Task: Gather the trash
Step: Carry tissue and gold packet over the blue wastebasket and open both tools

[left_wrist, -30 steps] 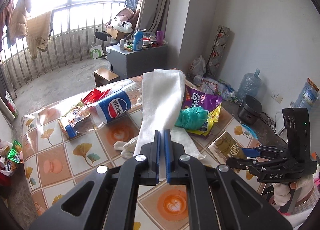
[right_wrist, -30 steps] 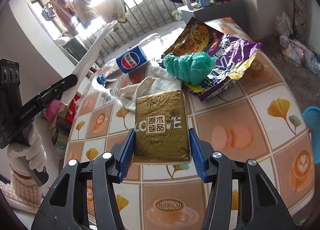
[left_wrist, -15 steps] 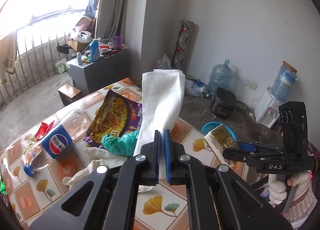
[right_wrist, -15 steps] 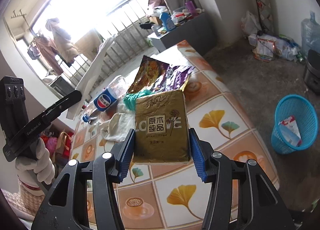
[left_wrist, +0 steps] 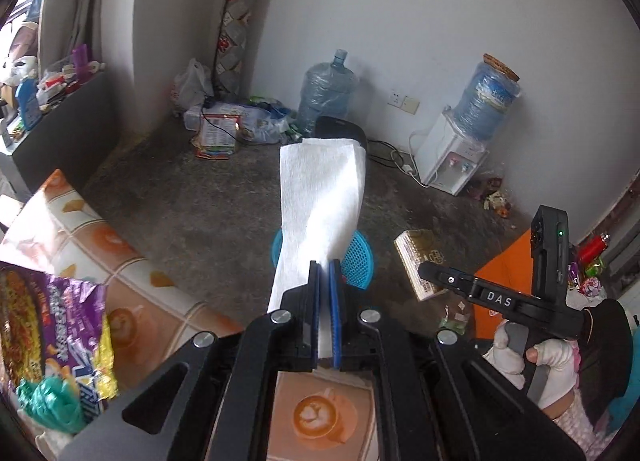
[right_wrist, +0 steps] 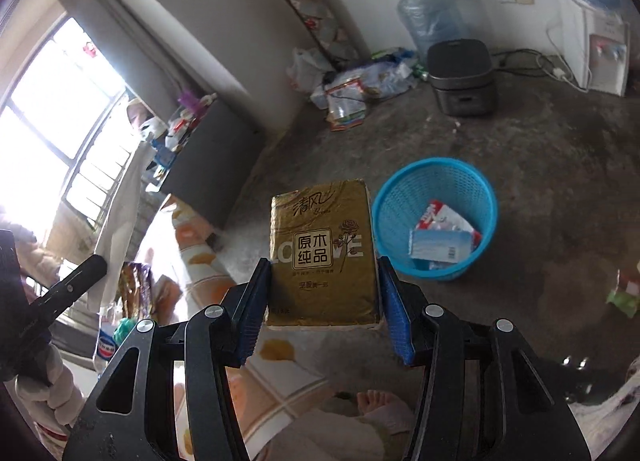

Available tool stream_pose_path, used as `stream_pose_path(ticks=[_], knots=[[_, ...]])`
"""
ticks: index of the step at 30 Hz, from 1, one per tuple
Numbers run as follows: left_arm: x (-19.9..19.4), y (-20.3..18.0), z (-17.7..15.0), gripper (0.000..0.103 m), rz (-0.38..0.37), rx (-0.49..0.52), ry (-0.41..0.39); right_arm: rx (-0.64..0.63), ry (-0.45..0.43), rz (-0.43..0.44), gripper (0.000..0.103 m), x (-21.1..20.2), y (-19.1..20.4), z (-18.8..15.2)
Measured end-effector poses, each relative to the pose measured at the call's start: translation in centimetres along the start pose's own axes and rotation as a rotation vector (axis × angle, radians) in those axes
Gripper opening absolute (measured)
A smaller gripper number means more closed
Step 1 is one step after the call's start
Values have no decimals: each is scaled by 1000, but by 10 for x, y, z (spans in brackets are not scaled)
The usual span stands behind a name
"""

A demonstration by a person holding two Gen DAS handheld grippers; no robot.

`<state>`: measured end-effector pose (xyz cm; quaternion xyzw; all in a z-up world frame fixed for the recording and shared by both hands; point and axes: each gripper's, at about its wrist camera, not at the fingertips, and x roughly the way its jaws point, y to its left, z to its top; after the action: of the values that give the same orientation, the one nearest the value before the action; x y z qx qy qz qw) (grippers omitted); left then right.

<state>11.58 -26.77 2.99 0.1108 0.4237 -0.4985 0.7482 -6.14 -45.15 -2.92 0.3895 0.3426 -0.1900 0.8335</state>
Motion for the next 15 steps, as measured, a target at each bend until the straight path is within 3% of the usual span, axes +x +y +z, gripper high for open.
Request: stream_pose_path(ticks=[8, 9, 11, 12, 15], knots=[[125, -34, 58, 8, -15, 81, 117, 104, 0, -85, 51, 56, -56, 47], [144, -38, 63, 13, -10, 98, 144, 107, 8, -100, 55, 68, -64, 52], [177, -41, 67, 59, 3, 110, 186, 138, 19, -128, 65, 94, -83, 55], [190, -40, 67, 63, 19, 107, 190, 156, 24, -149, 67, 104, -94, 54], [207, -30, 61, 63, 55, 62, 198, 204, 56, -236, 67, 126, -117, 38]])
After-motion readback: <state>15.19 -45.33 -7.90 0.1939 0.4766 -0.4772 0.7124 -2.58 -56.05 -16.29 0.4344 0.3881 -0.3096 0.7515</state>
